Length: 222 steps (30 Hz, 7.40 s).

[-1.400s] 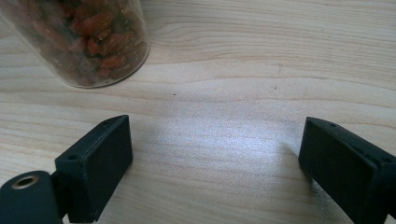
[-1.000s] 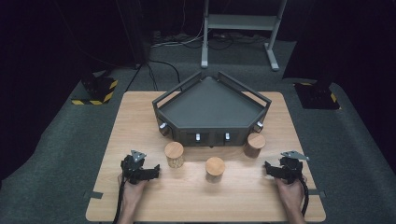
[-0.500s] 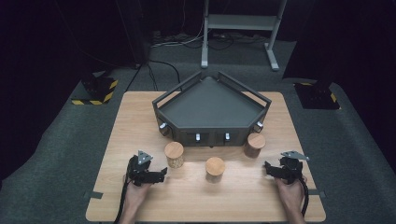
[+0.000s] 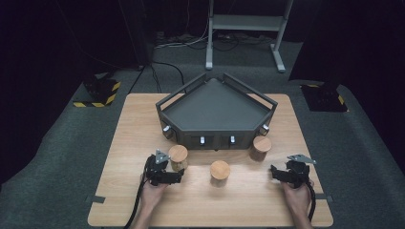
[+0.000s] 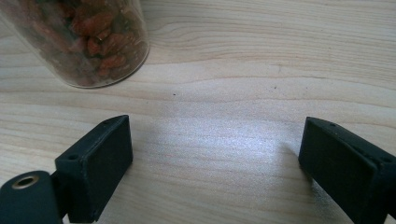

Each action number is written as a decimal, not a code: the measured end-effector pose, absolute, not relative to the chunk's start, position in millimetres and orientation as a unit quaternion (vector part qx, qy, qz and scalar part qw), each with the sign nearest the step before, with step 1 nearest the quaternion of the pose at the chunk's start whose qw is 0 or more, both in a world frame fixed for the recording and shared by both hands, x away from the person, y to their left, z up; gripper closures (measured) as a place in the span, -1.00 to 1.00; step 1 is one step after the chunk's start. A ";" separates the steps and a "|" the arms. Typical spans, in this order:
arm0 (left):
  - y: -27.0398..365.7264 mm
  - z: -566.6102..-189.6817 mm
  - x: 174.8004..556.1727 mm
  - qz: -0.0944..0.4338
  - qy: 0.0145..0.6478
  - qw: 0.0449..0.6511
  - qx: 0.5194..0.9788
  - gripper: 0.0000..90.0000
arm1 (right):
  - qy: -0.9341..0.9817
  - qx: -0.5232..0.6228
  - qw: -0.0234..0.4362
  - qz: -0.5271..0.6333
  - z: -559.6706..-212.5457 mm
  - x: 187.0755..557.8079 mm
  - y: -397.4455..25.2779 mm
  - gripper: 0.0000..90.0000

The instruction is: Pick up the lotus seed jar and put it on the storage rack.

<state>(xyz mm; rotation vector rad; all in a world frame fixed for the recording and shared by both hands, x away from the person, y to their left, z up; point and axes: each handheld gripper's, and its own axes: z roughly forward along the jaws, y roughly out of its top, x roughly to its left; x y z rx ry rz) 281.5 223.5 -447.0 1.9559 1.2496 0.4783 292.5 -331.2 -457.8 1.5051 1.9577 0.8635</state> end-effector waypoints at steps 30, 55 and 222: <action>193.3 -453.7 286.8 0.229 0.496 0.379 0.747 -0.46 | 0.722 0.557 0.260 0.319 -457.9 292.4 -330.8 -0.80; 201.4 -419.9 284.4 0.227 0.483 0.393 0.749 -0.43 | 0.721 0.558 0.260 0.319 -457.8 292.5 -330.6 -0.80; 188.0 -308.3 312.1 0.246 0.491 0.407 0.730 -0.86 | 0.721 0.558 0.257 0.320 -457.7 293.6 -331.1 -0.81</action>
